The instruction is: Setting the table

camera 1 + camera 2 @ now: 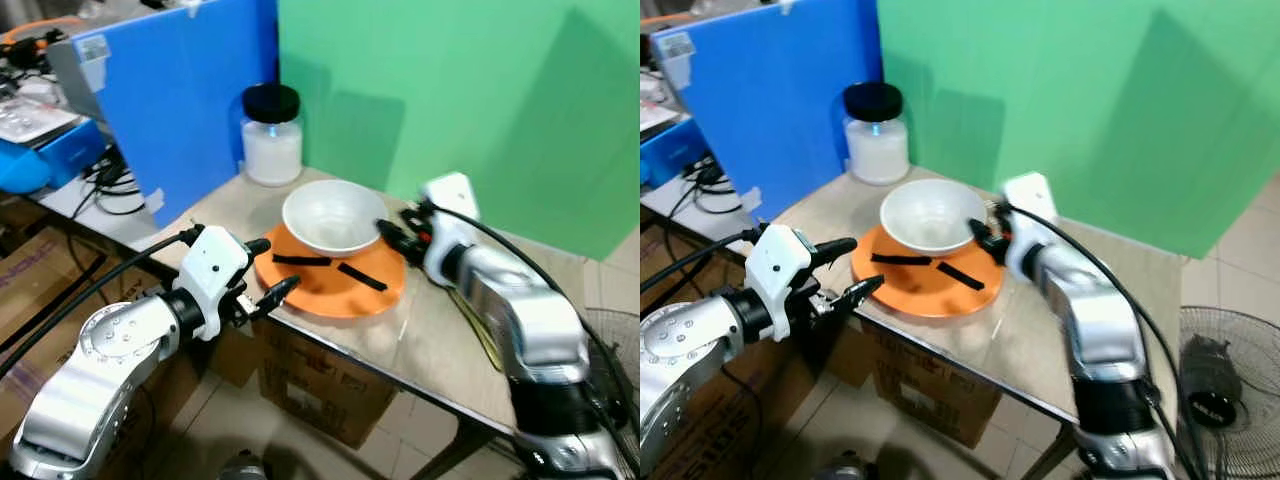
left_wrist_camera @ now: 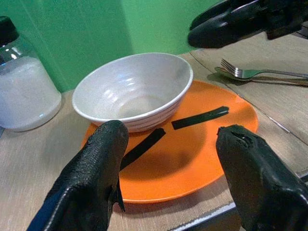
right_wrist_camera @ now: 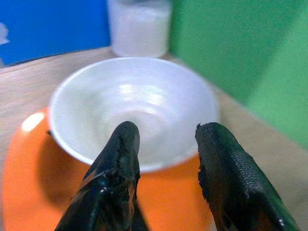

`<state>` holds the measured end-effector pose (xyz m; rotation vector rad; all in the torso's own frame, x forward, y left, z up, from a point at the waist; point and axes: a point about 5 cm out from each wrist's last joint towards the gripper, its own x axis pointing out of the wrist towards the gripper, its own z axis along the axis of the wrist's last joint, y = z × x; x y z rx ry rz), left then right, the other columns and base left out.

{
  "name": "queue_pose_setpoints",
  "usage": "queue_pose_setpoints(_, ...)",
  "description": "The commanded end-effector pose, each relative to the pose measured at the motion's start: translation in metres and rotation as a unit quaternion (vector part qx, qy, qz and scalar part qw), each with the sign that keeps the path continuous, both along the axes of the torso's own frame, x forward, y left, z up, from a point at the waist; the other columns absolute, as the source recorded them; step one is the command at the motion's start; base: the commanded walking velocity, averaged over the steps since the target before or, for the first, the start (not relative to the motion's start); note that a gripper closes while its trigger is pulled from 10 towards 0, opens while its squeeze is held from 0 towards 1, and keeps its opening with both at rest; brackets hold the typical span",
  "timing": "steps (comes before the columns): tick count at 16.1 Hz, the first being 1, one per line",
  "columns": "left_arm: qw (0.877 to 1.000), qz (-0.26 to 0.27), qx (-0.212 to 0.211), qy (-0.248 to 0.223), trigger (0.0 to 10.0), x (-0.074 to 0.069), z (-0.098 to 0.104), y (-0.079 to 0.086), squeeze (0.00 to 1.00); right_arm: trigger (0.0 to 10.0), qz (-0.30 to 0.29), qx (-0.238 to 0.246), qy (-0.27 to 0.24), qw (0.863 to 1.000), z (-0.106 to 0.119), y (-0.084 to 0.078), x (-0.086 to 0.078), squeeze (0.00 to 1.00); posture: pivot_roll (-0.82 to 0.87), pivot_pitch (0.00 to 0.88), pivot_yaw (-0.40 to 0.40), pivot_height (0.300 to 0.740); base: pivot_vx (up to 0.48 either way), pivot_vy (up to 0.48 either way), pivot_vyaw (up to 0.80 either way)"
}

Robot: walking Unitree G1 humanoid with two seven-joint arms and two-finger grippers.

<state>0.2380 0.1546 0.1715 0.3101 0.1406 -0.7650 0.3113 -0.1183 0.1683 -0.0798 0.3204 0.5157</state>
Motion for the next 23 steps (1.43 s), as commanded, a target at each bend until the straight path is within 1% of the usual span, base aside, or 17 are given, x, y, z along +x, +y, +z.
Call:
queue_pose_setpoints(1, 1.000, -0.006, 0.007, -0.003, 10.0, 0.001, 0.002, -0.001, 0.00, 10.0, 0.001, -0.006, 0.032, 0.999, -0.004, 0.007, 0.005, 1.00, 0.16, 0.000, -0.035, 0.727, 0.000, 0.000, 0.00)
queue_pose_setpoints(2, 1.000, -0.008, 0.008, -0.003, 10.0, 0.001, 0.002, -0.001, 0.00, 10.0, 0.002, 0.001, 0.056, 0.998, -0.004, 0.017, 0.008, 1.00, 0.16, 0.000, -0.038, 0.727, 0.000, 0.000, 0.00)
queue_pose_setpoints(3, 1.000, -0.007, 0.008, -0.002, 10.0, 0.000, 0.002, 0.000, 0.00, 10.0, -0.011, 0.001, 0.076, 0.997, -0.004, 0.022, 0.012, 0.54, 0.16, 0.000, -0.044, 0.727, 0.000, 0.000, 0.00)
queue_pose_setpoints(4, 1.000, -0.007, 0.009, -0.002, 10.0, -0.001, 0.002, 0.000, 0.00, 10.0, -0.017, -0.008, 0.080, 0.997, -0.004, 0.022, 0.013, 0.00, 0.17, 0.000, -0.047, 0.727, 0.000, 0.000, 0.00)
queue_pose_setpoints(5, 1.000, -0.004, 0.009, -0.001, 10.0, -0.002, 0.002, 0.001, 0.00, 10.0, -0.056, -0.010, 0.094, 0.994, -0.005, 0.018, 0.017, 0.00, 0.17, 0.000, -0.053, 0.727, 0.000, 0.000, 0.00)
queue_pose_setpoints(7, 1.000, -0.001, 0.009, 0.001, 10.0, -0.004, 0.001, 0.002, 0.00, 10.0, -0.086, 0.058, 0.097, 0.990, 0.003, 0.015, 0.023, 0.00, 0.17, 0.000, -0.055, 0.727, 0.000, 0.000, 0.00)
queue_pose_setpoints(8, 1.000, 0.000, 0.009, 0.004, 10.0, -0.006, 0.000, 0.003, 0.00, 10.0, -0.112, 0.063, 0.079, 0.989, 0.009, 0.011, 0.028, 0.00, 0.17, 0.000, -0.055, 0.727, 0.000, 0.000, 0.00)
queue_pose_setpoints(9, 1.000, 0.001, 0.010, 0.006, 10.0, -0.007, -0.001, 0.003, 0.00, 10.0, -0.131, 0.061, 0.077, 0.987, 0.011, 0.009, 0.031, 0.00, 0.17, 0.000, -0.055, 0.727, 0.000, 0.000, 0.00)
queue_pose_setpoints(11, 1.000, 0.001, 0.012, 0.007, 10.0, -0.007, -0.002, 0.004, 0.00, 10.0, -0.124, 0.049, 0.112, 0.985, 0.002, 0.014, 0.029, 0.00, 0.17, 0.000, -0.054, 0.727, 0.000, 0.000, 0.00)
queue_pose_setpoints(12, 1.000, 0.001, 0.012, 0.007, 10.0, -0.007, -0.002, 0.004, 0.00, 10.0, -0.120, 0.050, 0.145, 0.981, -0.009, 0.021, 0.024, 0.00, 0.17, 0.000, -0.053, 0.727, 0.000, 0.000, 0.00)
queue_pose_setpoints(13, 1.000, 0.001, 0.013, 0.006, 10.0, -0.007, -0.001, 0.004, 0.00, 10.0, -0.124, 0.058, 0.174, 0.975, -0.019, 0.025, 0.021, 0.00, 0.17, 0.000, -0.053, 0.727, 0.000, 0.000, 0.00)
queue_pose_setpoints(15, 1.000, 0.001, 0.013, 0.005, 10.0, -0.007, -0.001, 0.004, 0.00, 10.0, -0.137, 0.071, 0.204, 0.967, -0.032, 0.030, 0.019, 0.00, 0.17, 0.000, -0.053, 0.727, 0.000, 0.000, 0.00)
queue_pose_setpoints(16, 1.000, 0.001, 0.013, 0.005, 10.0, -0.007, -0.001, 0.004, 0.00, 10.0, -0.141, 0.081, 0.211, 0.964, -0.034, 0.031, 0.019, 0.00, 0.17, 0.000, -0.053, 0.727, 0.000, 0.000, 0.00)
queue_pose_setpoints(17, 1.000, 0.002, 0.013, 0.004, 10.0, -0.007, -0.001, 0.004, 0.00, 1.5, -0.143, 0.100, 0.222, 0.959, -0.035, 0.033, 0.019, 0.00, 0.17, 0.000, -0.053, 0.727, 0.000, 0.000, 0.00)
queue_pose_setpoints(18, 1.000, 0.003, 0.013, 0.004, 10.0, -0.007, 0.000, 0.005, 0.00, 0.0, -0.143, 0.128, 0.234, 0.953, -0.034, 0.036, 0.019, 0.00, 0.18, 0.000, -0.057, 0.727, 0.000, 0.000, 0.00)
queue_pose_setpoints(22, 1.000, 0.007, 0.013, 0.004, 10.0, -0.007, 0.000, 0.006, 0.00, 0.0, -0.150, 0.209, 0.261, 0.931, -0.032, 0.040, 0.020, 0.00, 0.18, 0.000, -0.060, 0.727, 0.000, 0.000, 0.00)
queue_pose_setpoints(23, 1.000, 0.007, 0.013, 0.004, 10.0, -0.007, 0.000, 0.006, 0.00, 0.0, -0.150, 0.209, 0.261, 0.931, -0.032, 0.040, 0.020, 0.00, 0.18, 0.000, -0.060, 0.727, 0.000, 0.000, 0.00)
